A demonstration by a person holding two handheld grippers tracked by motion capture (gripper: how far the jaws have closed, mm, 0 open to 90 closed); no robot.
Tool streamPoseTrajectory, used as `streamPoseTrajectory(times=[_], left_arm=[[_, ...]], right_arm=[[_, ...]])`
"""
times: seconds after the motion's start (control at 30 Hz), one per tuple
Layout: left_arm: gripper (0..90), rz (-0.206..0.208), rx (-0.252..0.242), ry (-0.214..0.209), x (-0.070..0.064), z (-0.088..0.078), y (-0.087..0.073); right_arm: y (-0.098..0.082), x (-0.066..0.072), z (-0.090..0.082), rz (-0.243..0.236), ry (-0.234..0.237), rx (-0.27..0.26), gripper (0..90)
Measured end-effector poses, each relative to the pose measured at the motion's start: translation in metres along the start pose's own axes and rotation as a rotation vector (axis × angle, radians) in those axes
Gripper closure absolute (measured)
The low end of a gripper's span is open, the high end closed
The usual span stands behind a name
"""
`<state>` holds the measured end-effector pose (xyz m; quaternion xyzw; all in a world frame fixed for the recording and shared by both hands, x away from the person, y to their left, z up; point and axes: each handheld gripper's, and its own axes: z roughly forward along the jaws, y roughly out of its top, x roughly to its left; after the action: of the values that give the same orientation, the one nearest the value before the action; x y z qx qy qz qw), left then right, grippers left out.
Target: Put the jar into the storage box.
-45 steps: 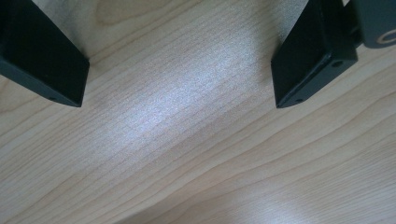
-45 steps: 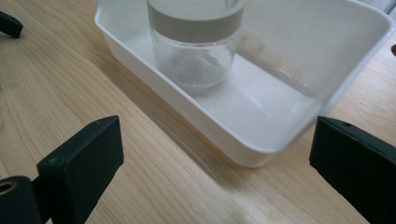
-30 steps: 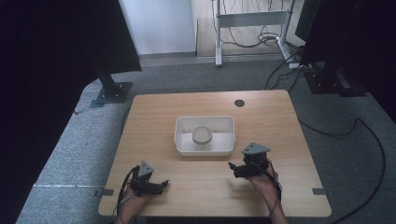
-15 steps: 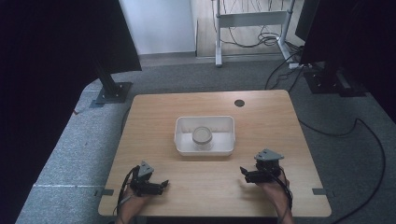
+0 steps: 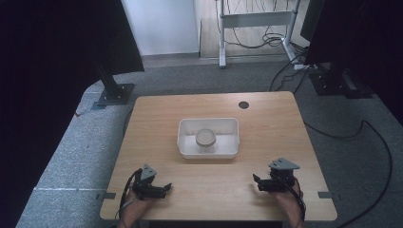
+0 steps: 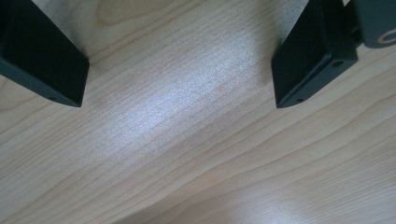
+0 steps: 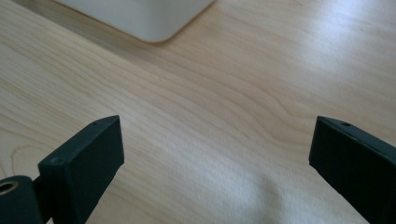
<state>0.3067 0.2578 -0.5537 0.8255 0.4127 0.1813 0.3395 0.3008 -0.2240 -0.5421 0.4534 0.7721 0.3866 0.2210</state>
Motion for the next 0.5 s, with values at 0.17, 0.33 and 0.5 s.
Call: streamPoseTrajectory(times=[0.17,0.33,0.5], left_arm=[[3.8,-0.001,0.000,0.001,0.000,0.000,0.000],[3.8,-0.001,0.000,0.001,0.000,0.000,0.000],[3.8,-0.001,0.001,0.001,0.000,0.000,0.000]], right_arm=[[-0.009,-0.003,-0.005,0.025,-0.012,0.007,3.0],[-0.016,-0.007,-0.009,0.048,-0.016,0.013,3.0],[-0.027,-0.010,-0.011,0.091,-0.019,0.032,2.7]])
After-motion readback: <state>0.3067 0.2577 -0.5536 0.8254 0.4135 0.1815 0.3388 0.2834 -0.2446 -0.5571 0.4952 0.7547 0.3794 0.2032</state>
